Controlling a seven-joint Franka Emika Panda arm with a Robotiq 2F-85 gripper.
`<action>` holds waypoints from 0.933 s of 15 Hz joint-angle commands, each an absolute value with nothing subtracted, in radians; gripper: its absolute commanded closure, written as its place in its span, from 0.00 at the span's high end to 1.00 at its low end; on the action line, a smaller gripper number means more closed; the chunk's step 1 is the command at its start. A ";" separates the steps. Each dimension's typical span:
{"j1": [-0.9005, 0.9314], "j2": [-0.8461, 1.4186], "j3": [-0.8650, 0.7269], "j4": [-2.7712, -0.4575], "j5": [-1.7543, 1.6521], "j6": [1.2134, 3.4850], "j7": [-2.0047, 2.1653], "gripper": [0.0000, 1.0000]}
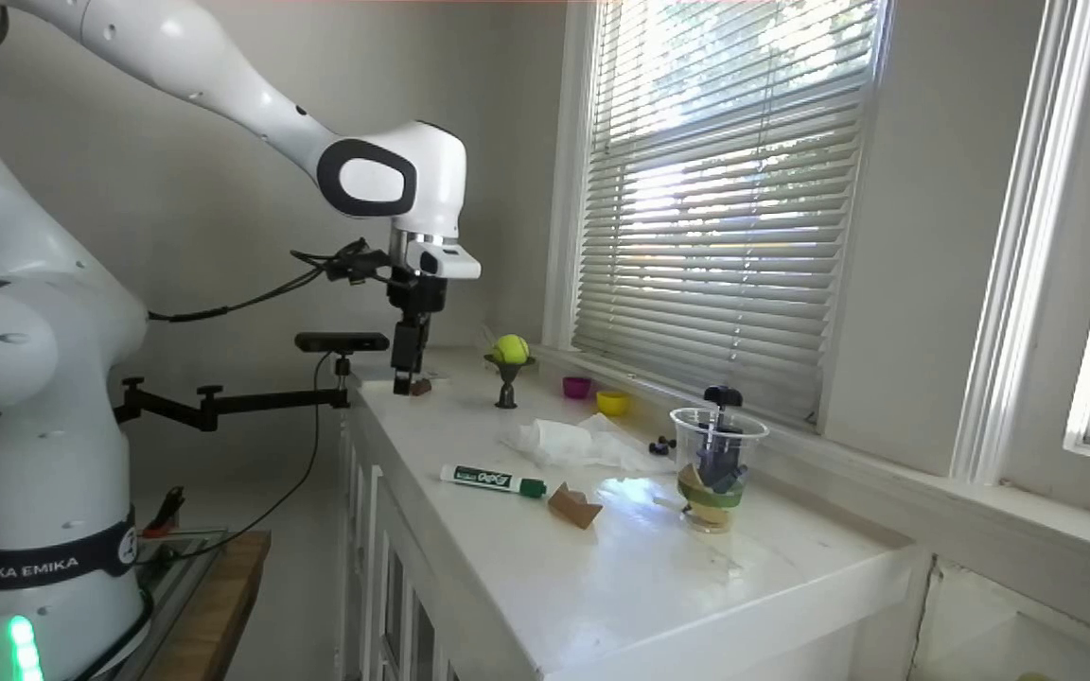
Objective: Move the green marker to the left
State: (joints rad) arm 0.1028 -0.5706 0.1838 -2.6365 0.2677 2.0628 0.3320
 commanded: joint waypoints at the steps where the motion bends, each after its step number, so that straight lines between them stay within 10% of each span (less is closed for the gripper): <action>1: 0.056 -0.525 0.175 -2.593 0.245 2.114 0.379 1.00; 14: -0.153 -0.306 0.103 -2.457 0.068 2.211 0.575 1.00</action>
